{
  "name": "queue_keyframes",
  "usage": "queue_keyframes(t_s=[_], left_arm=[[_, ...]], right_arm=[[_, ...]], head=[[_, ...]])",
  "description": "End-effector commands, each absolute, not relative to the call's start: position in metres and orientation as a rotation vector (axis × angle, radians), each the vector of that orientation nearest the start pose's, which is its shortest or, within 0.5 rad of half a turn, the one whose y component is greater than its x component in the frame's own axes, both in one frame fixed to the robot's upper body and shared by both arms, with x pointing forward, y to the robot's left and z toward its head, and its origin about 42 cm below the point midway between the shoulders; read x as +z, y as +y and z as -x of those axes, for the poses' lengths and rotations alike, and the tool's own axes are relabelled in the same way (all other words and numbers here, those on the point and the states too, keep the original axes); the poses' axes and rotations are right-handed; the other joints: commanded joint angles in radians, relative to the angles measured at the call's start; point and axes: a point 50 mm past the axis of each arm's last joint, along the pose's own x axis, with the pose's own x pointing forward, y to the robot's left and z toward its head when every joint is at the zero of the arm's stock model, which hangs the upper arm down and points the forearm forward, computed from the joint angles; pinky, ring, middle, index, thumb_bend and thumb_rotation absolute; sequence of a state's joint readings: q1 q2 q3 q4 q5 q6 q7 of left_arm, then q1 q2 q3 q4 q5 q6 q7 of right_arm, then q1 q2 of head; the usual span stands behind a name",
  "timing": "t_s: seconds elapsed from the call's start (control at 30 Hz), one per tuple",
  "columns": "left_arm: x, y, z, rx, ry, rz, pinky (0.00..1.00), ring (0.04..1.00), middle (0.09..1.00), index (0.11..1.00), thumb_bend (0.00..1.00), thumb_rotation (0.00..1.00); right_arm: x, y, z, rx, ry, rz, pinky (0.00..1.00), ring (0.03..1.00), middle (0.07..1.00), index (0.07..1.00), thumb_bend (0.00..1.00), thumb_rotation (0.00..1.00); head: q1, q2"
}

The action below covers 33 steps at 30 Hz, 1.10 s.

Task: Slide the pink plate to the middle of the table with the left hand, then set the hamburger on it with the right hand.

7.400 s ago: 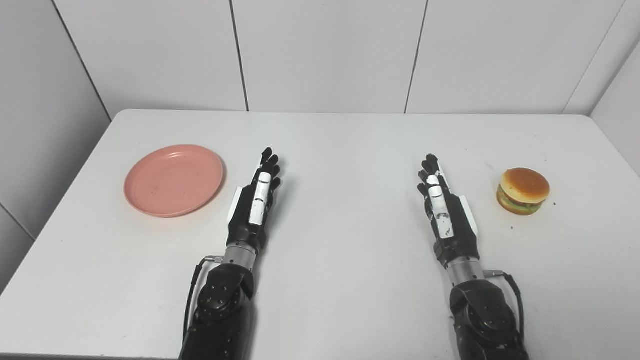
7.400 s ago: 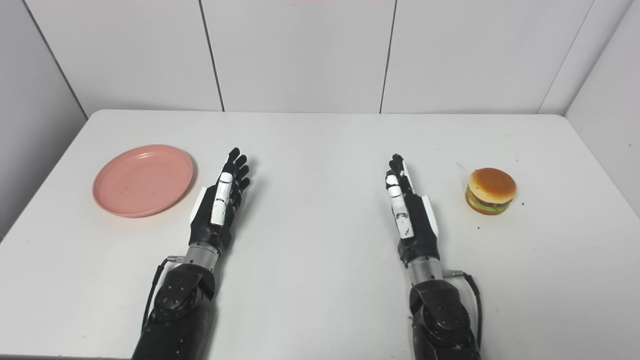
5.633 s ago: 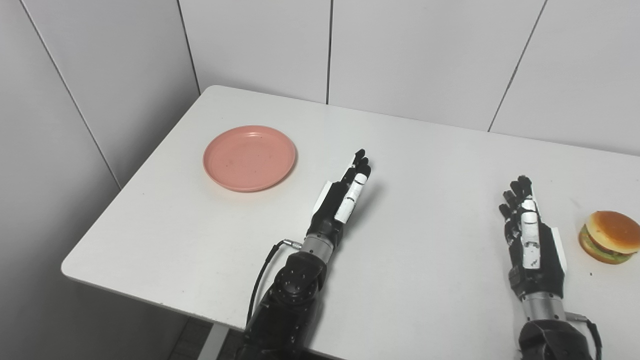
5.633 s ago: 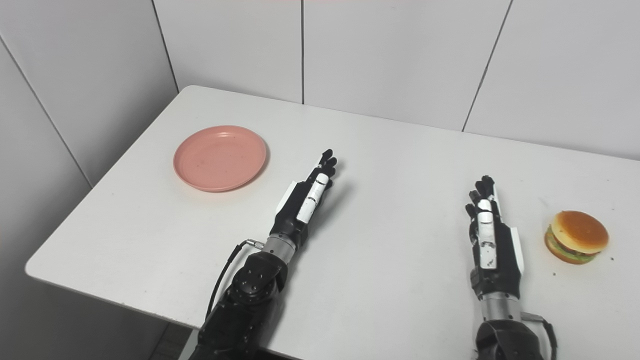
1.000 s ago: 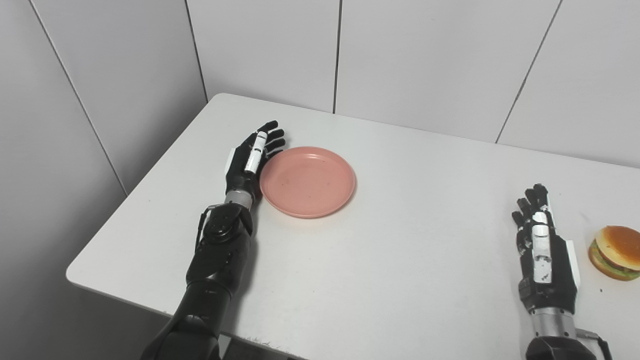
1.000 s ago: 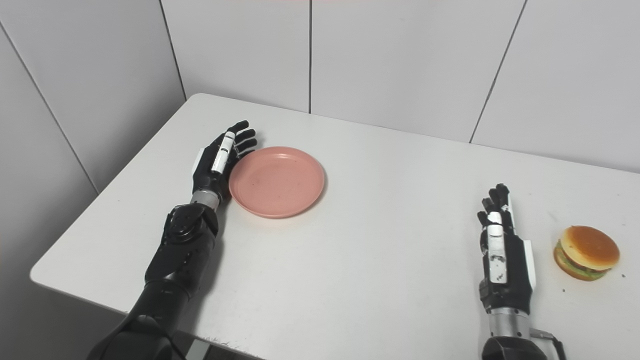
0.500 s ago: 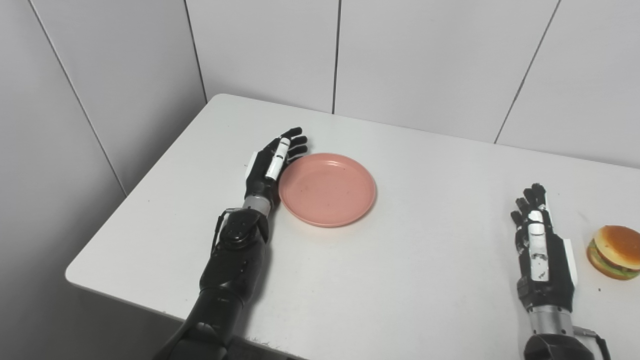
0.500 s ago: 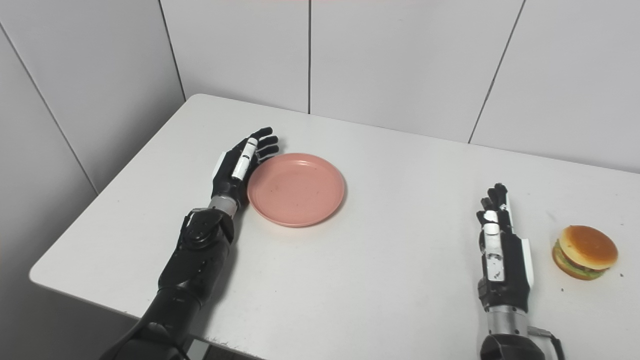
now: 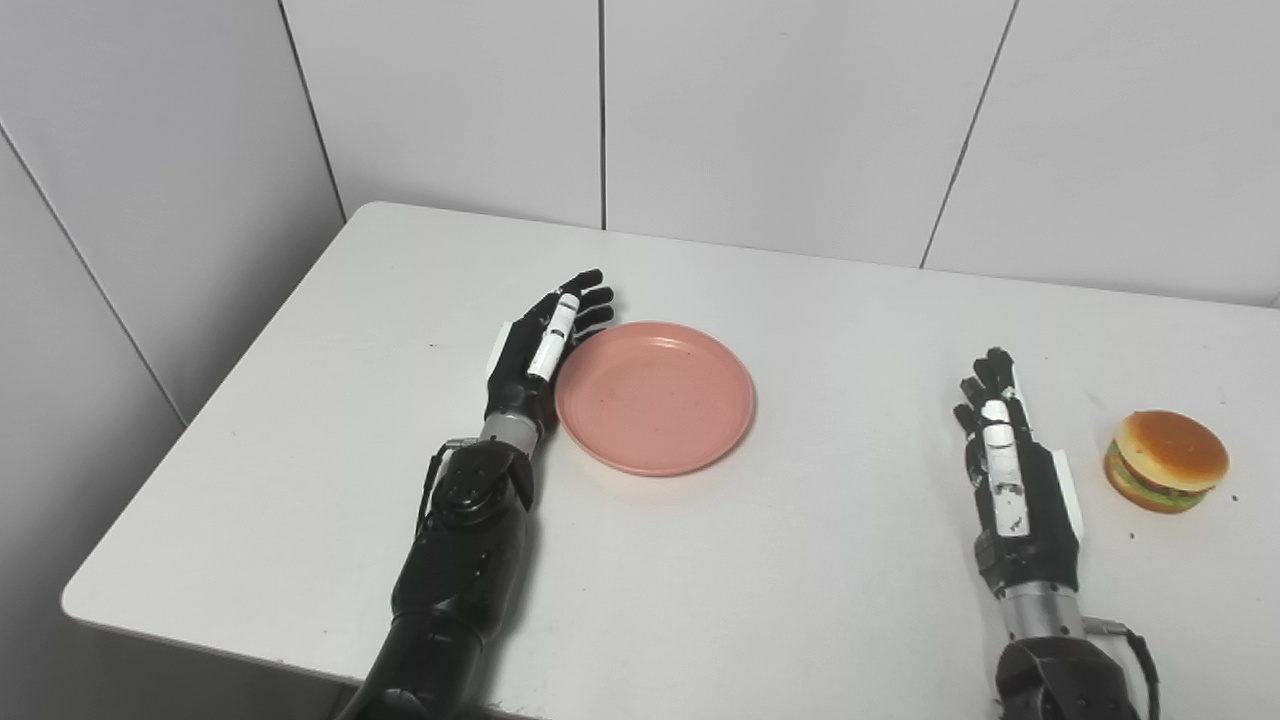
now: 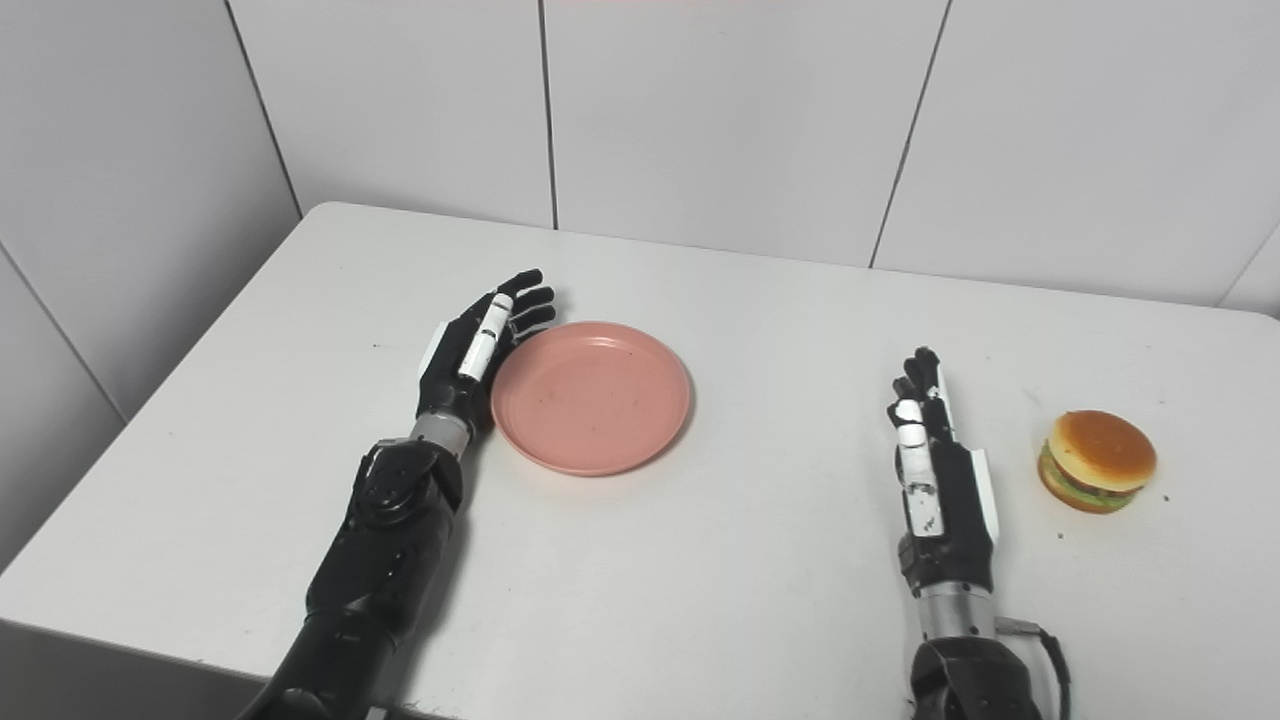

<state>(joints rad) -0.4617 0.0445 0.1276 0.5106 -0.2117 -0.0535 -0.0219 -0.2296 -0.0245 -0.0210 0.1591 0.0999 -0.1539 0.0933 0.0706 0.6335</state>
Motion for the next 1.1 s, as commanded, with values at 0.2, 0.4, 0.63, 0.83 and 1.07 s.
queue_keyframes(t_s=[0.2, 0.4, 0.63, 0.83, 1.07], left_arm=[[0.112, 0.202, -0.418, -0.059, 0.053, 0.206, 0.77, 0.8, 0.788, 0.761, 0.24, 0.83], [0.11, 0.189, -0.416, -0.09, 0.052, 0.215, 0.76, 0.793, 0.782, 0.752, 0.22, 0.83], [0.112, 0.175, -0.408, -0.117, 0.051, 0.223, 0.76, 0.788, 0.777, 0.743, 0.21, 0.81], [0.111, 0.166, -0.4, -0.13, 0.047, 0.226, 0.76, 0.79, 0.778, 0.749, 0.19, 0.88], [0.106, 0.154, -0.392, -0.167, 0.043, 0.208, 0.79, 0.809, 0.803, 0.77, 0.18, 0.9]], right_arm=[[0.128, -0.185, -0.352, 0.11, -0.185, -0.058, 1.0, 0.999, 1.0, 1.0, 0.57, 0.9], [0.126, -0.179, -0.356, 0.12, -0.187, -0.049, 1.0, 1.0, 1.0, 1.0, 0.56, 0.92], [0.127, -0.173, -0.359, 0.12, -0.198, -0.027, 1.0, 1.0, 1.0, 1.0, 0.62, 0.89], [0.126, -0.174, -0.359, 0.12, -0.193, -0.019, 1.0, 0.999, 1.0, 1.0, 0.63, 0.89], [0.127, -0.177, -0.358, 0.114, -0.196, -0.009, 1.0, 0.991, 1.0, 1.0, 0.63, 0.9]], head=[[-0.101, 0.013], [-0.174, 0.022], [-0.204, 0.028], [-0.2, 0.03], [-0.18, 0.033]])
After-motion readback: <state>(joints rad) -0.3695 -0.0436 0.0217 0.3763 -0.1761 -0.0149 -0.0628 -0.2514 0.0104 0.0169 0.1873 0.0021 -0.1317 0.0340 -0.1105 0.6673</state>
